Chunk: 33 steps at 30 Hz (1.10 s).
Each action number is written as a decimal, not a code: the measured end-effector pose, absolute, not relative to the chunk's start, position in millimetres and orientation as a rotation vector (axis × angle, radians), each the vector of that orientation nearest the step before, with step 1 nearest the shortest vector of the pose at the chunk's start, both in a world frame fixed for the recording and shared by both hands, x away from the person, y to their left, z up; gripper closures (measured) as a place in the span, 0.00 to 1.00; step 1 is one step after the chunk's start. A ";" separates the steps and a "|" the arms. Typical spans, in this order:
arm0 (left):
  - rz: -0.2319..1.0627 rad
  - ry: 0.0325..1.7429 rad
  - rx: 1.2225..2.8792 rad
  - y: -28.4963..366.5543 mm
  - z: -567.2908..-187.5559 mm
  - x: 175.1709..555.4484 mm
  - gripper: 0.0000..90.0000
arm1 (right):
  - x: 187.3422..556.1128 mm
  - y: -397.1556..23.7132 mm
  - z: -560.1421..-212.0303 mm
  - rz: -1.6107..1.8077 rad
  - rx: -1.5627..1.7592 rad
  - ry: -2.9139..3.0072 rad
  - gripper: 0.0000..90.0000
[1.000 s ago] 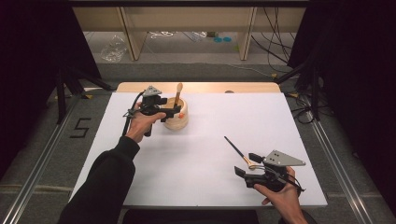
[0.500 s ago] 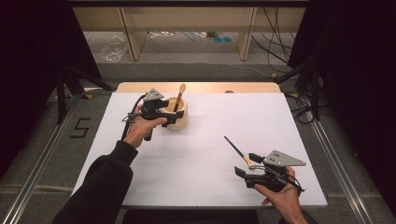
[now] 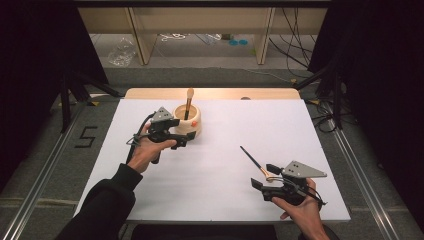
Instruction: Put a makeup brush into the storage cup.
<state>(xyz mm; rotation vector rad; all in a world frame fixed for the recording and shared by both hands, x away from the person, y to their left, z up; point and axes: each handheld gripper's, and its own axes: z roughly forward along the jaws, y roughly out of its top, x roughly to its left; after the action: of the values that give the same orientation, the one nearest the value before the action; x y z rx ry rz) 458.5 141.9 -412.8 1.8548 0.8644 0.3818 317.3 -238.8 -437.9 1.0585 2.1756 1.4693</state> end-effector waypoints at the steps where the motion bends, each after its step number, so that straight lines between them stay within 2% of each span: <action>1: 0.379 0.865 1.851 141.2 -414.0 456.1 0.19 | 317.3 -238.9 -438.0 1.470 1.058 2.174 0.27; 33: 0.359 0.807 1.890 139.6 -433.7 393.4 0.19 | 317.4 -242.8 -439.4 1.476 1.064 2.167 0.27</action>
<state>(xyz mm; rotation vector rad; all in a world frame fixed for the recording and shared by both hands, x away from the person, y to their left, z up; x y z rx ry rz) 393.4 139.6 -433.7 1.8900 0.8070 0.3593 317.4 -242.8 -439.4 1.0637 2.1673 1.4756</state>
